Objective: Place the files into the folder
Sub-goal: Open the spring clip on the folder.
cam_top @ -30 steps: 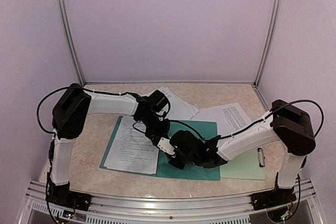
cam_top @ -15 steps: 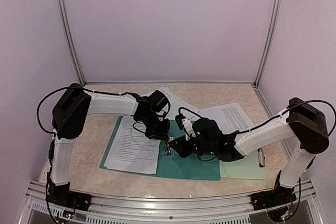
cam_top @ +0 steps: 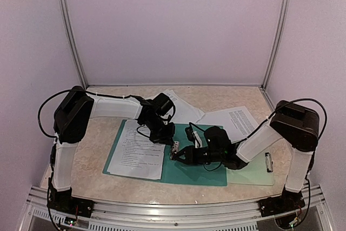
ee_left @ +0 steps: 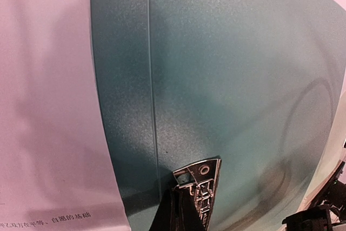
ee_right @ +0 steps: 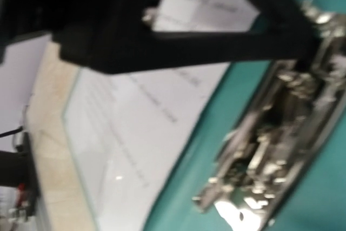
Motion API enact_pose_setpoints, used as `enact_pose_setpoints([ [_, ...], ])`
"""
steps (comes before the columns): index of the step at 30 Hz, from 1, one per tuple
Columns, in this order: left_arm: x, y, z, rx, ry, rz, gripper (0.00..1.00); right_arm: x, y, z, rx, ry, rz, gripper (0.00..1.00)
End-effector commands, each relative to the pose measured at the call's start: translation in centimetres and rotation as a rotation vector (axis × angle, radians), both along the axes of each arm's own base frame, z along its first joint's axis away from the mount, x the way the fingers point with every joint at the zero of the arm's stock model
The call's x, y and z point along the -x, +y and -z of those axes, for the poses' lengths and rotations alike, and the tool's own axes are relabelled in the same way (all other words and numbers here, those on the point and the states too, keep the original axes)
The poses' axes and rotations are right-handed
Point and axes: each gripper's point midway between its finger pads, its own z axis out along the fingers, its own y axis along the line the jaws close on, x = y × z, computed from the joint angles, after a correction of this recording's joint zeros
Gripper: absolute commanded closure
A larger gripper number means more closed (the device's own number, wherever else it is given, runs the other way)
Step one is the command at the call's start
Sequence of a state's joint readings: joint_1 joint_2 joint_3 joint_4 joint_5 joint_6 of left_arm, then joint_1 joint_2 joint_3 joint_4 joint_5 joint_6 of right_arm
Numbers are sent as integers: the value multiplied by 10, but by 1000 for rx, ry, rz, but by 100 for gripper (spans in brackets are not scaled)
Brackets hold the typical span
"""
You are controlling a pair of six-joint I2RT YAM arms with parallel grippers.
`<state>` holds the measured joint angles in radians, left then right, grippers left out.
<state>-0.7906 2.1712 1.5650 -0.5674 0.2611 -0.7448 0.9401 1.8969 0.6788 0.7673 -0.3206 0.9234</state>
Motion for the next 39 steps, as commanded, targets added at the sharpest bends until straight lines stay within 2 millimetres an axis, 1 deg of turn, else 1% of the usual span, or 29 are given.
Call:
enact_pose_setpoints([
  [1, 2, 7, 8, -24, 16, -16, 100, 3, 12, -8, -88, 58, -42, 82],
  [7, 3, 12, 12, -31, 10, -22, 100, -1, 10, -1, -69, 82, -26, 82],
  [14, 2, 12, 4, -8, -16, -19, 100, -4, 14, 7, -35, 109, -23, 82],
  [23, 0, 10, -1, 15, -19, -22, 100, -5, 4, 21, -16, 162, 16, 80],
  [30, 0, 8, -3, 21, -22, -16, 100, -6, 9, 28, -7, 185, 0, 79],
  [39, 0, 10, -3, 20, -25, -19, 100, -12, 9, 30, -6, 196, 16, 79],
])
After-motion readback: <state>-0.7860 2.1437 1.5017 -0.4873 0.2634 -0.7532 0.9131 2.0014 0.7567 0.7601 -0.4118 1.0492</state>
